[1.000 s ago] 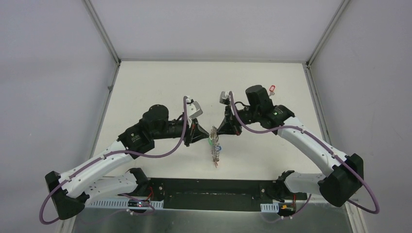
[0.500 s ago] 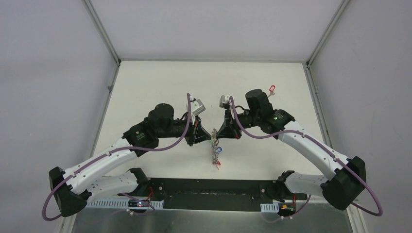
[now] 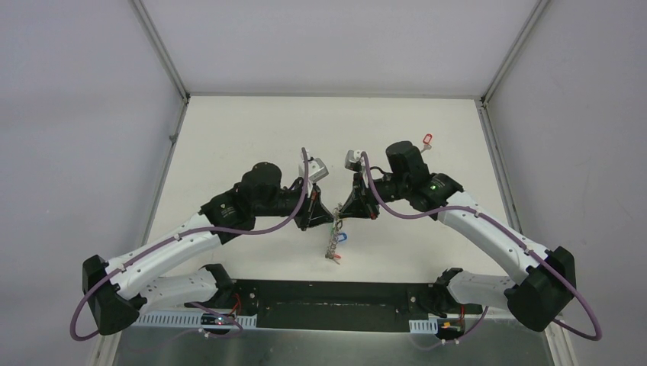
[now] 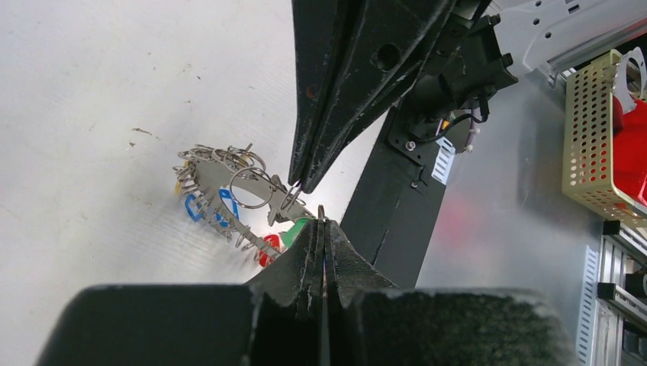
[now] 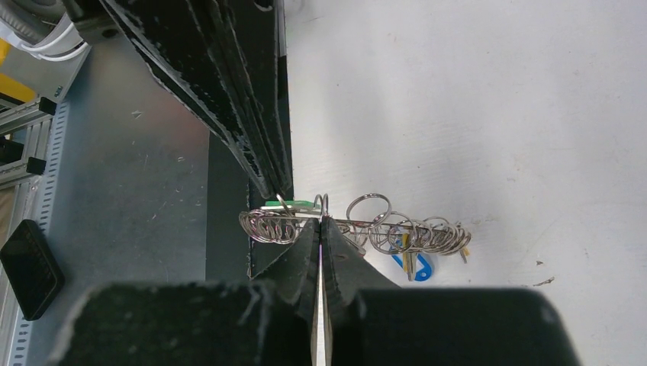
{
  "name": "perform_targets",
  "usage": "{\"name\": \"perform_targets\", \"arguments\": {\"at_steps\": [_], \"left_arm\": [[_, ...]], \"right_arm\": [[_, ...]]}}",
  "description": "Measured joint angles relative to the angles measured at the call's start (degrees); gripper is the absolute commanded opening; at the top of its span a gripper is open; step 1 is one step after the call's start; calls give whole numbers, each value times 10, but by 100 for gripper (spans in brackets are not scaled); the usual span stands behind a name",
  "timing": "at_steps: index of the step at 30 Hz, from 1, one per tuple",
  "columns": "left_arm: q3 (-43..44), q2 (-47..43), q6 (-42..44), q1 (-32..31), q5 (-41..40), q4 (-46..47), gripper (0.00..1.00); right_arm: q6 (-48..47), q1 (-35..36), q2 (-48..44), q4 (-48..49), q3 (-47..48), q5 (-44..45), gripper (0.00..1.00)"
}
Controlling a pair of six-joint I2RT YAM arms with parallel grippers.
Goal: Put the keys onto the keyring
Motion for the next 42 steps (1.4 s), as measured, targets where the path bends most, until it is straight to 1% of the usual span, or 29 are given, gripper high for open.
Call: {"name": "perform_targets", "arguments": {"at_steps": [13, 28, 42], "left_arm": [[23, 19, -2, -3, -18, -19, 0], [23, 18, -2, -3, -60, -30, 0], [23, 16, 3, -3, -69, -46, 0]], "right_arm": [[0, 5, 0, 4, -2, -12, 0], [-1, 7, 0, 4, -2, -14, 0], [-3, 8, 0, 4, -2, -14, 0]]}}
